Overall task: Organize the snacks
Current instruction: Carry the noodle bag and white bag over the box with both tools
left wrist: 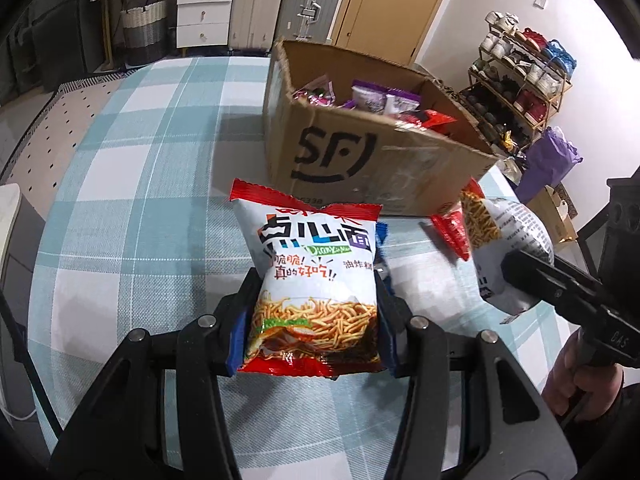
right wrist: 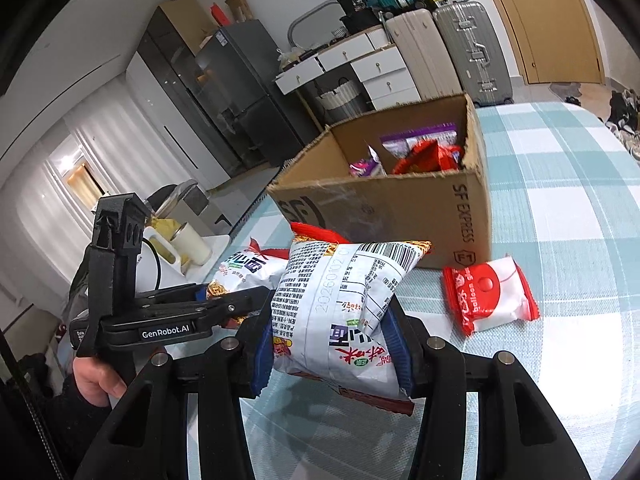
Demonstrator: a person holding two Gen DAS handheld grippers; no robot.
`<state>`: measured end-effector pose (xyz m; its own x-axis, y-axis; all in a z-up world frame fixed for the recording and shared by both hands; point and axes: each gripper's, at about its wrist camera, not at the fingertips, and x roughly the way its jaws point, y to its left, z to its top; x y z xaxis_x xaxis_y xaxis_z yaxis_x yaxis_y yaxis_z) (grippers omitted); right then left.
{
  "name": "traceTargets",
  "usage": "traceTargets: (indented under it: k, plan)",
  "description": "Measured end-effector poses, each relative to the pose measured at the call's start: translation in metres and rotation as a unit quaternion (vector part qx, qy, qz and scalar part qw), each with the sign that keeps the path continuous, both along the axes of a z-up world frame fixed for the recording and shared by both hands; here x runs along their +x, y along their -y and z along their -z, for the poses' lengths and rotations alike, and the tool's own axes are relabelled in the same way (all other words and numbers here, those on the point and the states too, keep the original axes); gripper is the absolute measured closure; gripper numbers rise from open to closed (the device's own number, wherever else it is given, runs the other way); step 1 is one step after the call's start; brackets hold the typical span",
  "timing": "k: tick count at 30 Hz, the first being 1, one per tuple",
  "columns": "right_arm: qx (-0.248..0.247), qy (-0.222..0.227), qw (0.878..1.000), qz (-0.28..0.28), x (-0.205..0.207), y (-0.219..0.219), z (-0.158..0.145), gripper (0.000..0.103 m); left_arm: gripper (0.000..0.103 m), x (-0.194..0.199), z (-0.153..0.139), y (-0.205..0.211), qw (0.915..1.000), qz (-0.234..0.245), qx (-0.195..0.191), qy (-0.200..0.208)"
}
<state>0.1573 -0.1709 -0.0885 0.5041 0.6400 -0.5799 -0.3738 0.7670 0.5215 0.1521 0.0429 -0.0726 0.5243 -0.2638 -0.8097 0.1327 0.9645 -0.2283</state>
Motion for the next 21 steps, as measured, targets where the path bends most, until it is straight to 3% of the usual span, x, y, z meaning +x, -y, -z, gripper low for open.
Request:
traceTargets:
  k: [21]
  plan:
    - [-0.014, 0.071, 0.997, -0.024, 0.015, -0.009, -0.061, 0.055, 0.055, 0.007, -0.080, 0.005, 0.9978, 0.005, -0.022, 0.062]
